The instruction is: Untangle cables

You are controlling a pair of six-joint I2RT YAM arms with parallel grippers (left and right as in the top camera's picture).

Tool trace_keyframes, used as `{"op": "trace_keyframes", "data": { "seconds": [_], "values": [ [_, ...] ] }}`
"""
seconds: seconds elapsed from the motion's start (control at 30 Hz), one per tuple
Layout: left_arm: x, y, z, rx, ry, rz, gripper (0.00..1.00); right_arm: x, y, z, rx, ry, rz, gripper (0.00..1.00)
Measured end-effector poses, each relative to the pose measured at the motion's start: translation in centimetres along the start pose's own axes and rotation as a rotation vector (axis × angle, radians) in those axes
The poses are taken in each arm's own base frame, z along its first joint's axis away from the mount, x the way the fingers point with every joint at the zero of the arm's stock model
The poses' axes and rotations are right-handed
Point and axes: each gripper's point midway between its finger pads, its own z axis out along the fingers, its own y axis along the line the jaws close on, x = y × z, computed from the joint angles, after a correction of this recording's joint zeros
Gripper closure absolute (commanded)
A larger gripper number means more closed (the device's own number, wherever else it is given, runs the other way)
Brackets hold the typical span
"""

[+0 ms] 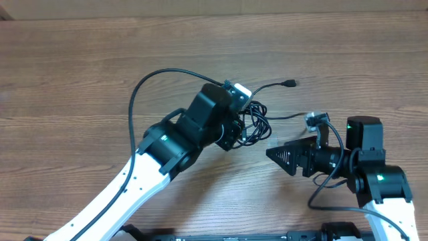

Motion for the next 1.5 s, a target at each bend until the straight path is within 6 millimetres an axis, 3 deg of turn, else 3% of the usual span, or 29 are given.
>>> {"op": "trace_keyframes", "data": {
  "seconds": [0.17,0.33,0.43,0.67,0.73,0.87,1.2,1.4,1.5],
  "values": [
    [-0.5,-1.7,-0.5,0.095,-0.029,0.104,0.96,-1.0,2.3,-0.8,-0.077,-0.064,-0.100,0.25],
    [-2.1,-4.6,-1.2,0.255,-0.116,0.235,0.96,-2.7,4.0,-1.3,-0.145,-0.134,-0.217,0.43],
    [-2.6,-5.1,-1.4,0.283,-0.142,0.261,0.96,-3.6,4.5,-1.6,-0.160,-0.166,-0.267,0.55],
    [-3.0,-4.8,-1.3,0.263,-0.153,0.223,0.96,-4.2,4.4,-1.6,-0.143,-0.190,-0.291,0.73],
    [-3.1,-4.3,-1.2,0.236,-0.148,0.190,0.96,-4.0,3.7,-1.5,-0.108,-0.181,-0.274,0.95],
    [-2.3,-3.6,-0.9,0.195,-0.108,0.126,0.96,-3.3,2.3,-1.2,-0.040,-0.152,-0.213,0.96],
    [-2.3,-3.2,-0.8,0.157,-0.099,0.039,0.96,-3.3,2.0,-1.2,-0.020,-0.154,-0.210,0.96],
    [-2.1,-1.9,-0.5,0.069,-0.082,-0.232,0.96,-3.5,1.7,-1.3,-0.006,-0.160,-0.206,0.96],
    [-2.7,0.0,-0.6,-0.009,-0.122,-0.378,0.96,-3.4,1.5,-1.3,0.007,-0.158,-0.187,0.96]
  ]
}}
